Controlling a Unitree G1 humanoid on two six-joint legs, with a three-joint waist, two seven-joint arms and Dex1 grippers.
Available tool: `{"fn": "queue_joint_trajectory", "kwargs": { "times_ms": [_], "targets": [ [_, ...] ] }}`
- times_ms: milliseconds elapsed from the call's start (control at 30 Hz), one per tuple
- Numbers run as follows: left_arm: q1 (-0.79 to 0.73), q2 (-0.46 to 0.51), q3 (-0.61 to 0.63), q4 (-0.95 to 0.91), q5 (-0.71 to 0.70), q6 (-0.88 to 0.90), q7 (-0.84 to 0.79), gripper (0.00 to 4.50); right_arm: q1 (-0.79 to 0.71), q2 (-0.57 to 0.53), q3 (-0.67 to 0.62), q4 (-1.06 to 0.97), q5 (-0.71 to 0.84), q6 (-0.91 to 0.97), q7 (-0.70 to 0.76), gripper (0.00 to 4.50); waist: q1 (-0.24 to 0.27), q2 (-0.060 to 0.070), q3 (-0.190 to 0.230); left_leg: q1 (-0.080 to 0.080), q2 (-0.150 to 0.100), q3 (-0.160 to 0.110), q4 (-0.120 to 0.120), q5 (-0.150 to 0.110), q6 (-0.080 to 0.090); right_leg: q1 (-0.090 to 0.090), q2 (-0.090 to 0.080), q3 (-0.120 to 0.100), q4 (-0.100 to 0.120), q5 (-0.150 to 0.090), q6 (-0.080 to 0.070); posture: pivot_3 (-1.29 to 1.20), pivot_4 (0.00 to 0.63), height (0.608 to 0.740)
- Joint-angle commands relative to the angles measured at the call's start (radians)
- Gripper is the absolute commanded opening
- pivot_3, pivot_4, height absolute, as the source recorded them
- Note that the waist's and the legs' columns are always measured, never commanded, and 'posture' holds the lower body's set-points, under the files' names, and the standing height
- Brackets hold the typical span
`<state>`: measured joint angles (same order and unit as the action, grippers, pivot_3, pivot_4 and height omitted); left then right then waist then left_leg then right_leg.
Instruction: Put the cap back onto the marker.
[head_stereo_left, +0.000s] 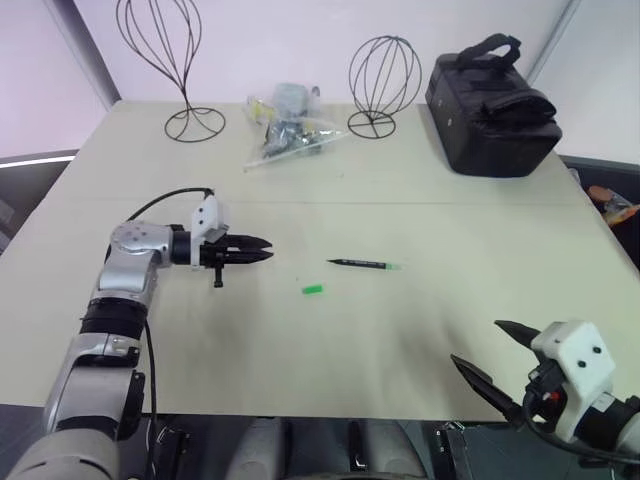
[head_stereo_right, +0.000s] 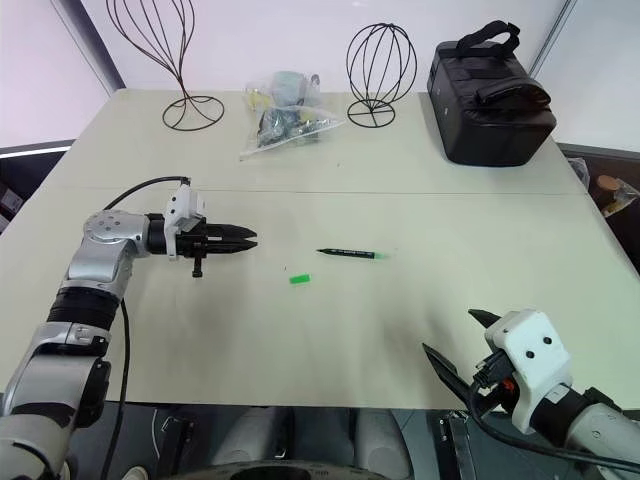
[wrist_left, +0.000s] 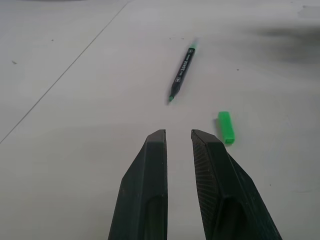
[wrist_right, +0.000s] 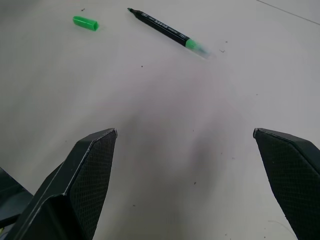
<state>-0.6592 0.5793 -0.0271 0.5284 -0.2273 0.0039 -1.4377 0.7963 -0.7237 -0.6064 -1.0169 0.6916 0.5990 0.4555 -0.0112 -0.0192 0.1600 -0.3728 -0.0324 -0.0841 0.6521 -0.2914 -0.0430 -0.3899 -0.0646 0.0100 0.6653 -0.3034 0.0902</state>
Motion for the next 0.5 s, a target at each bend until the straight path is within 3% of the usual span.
{"fn": "queue_joint_trajectory", "kwargs": {
  "times_ms": [33,500],
  "targets": [
    [0.002,0.01,-0.005,-0.024,-0.01,-0.007,-0.008,0.81,0.004,-0.006,-0.024,-0.03,0.011,-0.02,-0.008,4.5,0.0,0.0,0.0,0.0,0.0,0.0,0.0,0.0,0.0,0.0,0.0,0.0,0.0,0.0,0.0,0.0,0.15,0.74],
    [-0.005,0.004,-0.011,-0.017,-0.009,0.001,-0.002,0.81,0.001,-0.01,-0.026,-0.03,0.016,-0.022,-0.014,4.5,0.0,0.0,0.0,0.0,0.0,0.0,0.0,0.0,0.0,0.0,0.0,0.0,0.0,0.0,0.0,0.0,0.15,0.74]
  ]
}}
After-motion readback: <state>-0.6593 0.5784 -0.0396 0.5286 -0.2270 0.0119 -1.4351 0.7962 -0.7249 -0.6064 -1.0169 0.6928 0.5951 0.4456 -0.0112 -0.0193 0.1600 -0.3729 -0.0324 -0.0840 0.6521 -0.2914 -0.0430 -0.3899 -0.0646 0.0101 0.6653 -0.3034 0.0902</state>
